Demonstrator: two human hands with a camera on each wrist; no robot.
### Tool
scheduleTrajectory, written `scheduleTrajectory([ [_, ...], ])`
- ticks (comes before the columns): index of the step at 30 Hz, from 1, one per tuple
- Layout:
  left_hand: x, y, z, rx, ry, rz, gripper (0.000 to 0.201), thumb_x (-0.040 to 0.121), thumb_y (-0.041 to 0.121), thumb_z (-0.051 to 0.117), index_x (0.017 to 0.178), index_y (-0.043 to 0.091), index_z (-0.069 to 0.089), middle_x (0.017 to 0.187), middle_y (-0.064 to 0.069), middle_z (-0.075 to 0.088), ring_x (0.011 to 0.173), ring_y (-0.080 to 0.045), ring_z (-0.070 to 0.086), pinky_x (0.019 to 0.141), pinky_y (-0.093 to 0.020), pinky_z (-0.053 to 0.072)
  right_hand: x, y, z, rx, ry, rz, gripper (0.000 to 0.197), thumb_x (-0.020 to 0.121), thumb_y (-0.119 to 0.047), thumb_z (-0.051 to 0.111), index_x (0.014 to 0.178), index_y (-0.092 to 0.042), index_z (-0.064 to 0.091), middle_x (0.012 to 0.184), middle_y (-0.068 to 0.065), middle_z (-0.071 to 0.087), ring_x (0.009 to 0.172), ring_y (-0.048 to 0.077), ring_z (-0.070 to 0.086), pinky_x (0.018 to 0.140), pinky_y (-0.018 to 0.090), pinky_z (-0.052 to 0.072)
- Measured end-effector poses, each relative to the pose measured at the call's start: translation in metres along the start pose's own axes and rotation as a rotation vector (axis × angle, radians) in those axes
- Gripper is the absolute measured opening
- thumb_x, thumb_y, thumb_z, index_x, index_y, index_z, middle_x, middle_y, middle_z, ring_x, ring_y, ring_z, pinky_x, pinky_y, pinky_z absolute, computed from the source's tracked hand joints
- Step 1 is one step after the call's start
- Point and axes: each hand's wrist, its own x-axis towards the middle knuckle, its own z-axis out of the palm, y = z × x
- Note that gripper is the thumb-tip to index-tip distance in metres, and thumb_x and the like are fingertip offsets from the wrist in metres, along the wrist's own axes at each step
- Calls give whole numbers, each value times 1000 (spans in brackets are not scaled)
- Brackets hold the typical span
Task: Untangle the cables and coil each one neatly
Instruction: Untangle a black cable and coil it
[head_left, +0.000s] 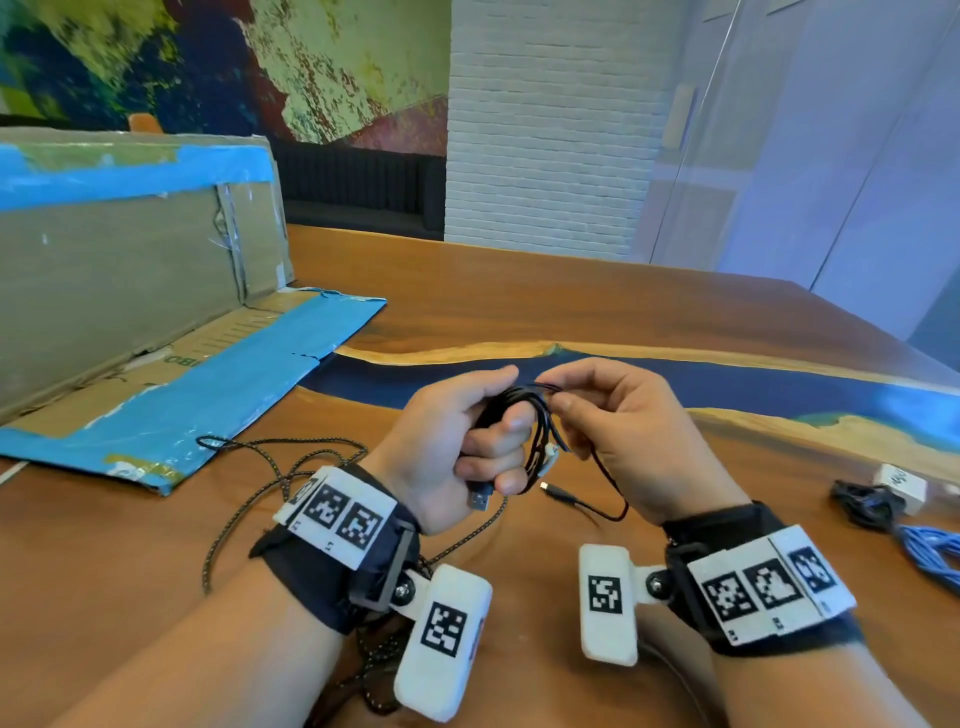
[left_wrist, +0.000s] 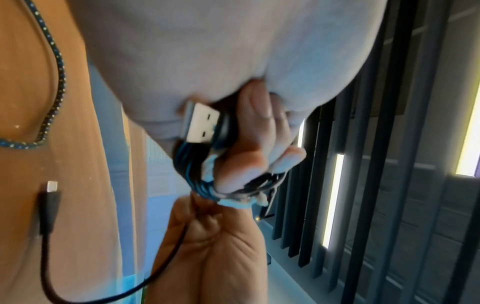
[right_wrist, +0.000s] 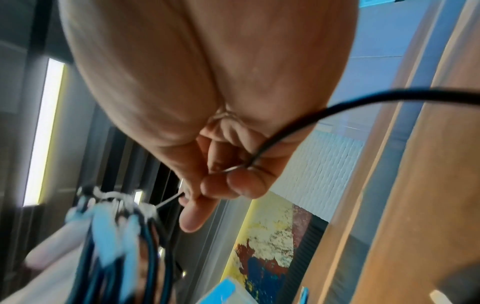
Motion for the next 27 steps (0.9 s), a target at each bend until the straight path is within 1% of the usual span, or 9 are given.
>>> scheduleTrajectory([
  [3, 3, -2, 2, -117, 43, 31, 44, 94, 33, 41, 54, 17, 46, 46, 6, 15, 43, -16, 6, 44, -27, 31, -1, 5, 19, 83, 29, 36, 7, 99, -2, 62, 98, -8, 65, 89, 36, 69, 67, 26, 59, 61, 33, 51],
  [6, 5, -4, 1, -189, 72, 58, 45, 95, 31, 36, 53, 17, 42, 47, 5, 12, 42, -16, 6, 45, -28, 25, 0, 11, 30, 198, 97, 67, 8, 98, -6, 65, 94, -11, 60, 88, 47, 61, 71, 36, 55, 67, 47, 48],
  [8, 5, -4, 0, -237, 83, 74, 45, 95, 30, 37, 52, 17, 43, 46, 5, 12, 43, -16, 5, 44, -27, 24, 0, 14, 33, 263, 157, 75, 13, 93, -13, 73, 88, -16, 61, 76, 39, 57, 69, 38, 52, 67, 49, 44],
  [10, 6, -3, -1, -276, 95, 91, 46, 96, 29, 36, 52, 17, 43, 43, 6, 16, 43, -16, 5, 43, -26, 26, -1, 15, 35, 336, 158, 93, 18, 82, -19, 81, 83, -17, 64, 77, 27, 57, 71, 38, 51, 68, 50, 45],
  [12, 6, -3, -3, -281, 113, 102, 46, 97, 28, 35, 52, 17, 43, 42, 7, 18, 43, -15, 5, 42, -25, 26, -2, 14, 35, 382, 136, 124, 20, 76, -20, 81, 82, -12, 64, 78, 24, 59, 71, 34, 54, 63, 43, 50],
  [15, 7, -2, -4, -251, 146, 102, 45, 97, 27, 36, 54, 16, 42, 45, 6, 17, 43, -14, 5, 41, -24, 25, -2, 15, 33, 387, 115, 162, 10, 85, -9, 73, 83, -8, 64, 77, 18, 63, 64, 26, 57, 53, 31, 55],
  [20, 8, -3, -2, -118, 290, 127, 46, 101, 27, 34, 57, 15, 43, 50, 5, 16, 39, -12, 13, 40, -25, 29, 0, 20, 34, 369, 77, 216, 5, 92, -7, 69, 90, -3, 70, 81, 21, 69, 66, 30, 63, 59, 35, 57],
  [23, 10, -3, -2, -58, 376, 146, 50, 103, 27, 34, 56, 15, 44, 52, 4, 17, 38, -12, 16, 40, -25, 31, 0, 23, 36, 357, 17, 250, 14, 97, -5, 64, 103, 3, 74, 88, 24, 69, 76, 33, 64, 59, 29, 55],
  [27, 12, -2, -6, -26, 458, 148, 52, 104, 27, 35, 55, 16, 44, 52, 3, 18, 42, -14, 16, 44, -27, 29, -2, 20, 33, 397, -101, 267, 28, 103, -16, 56, 115, 4, 72, 93, 20, 70, 87, 27, 62, 64, 28, 45],
])
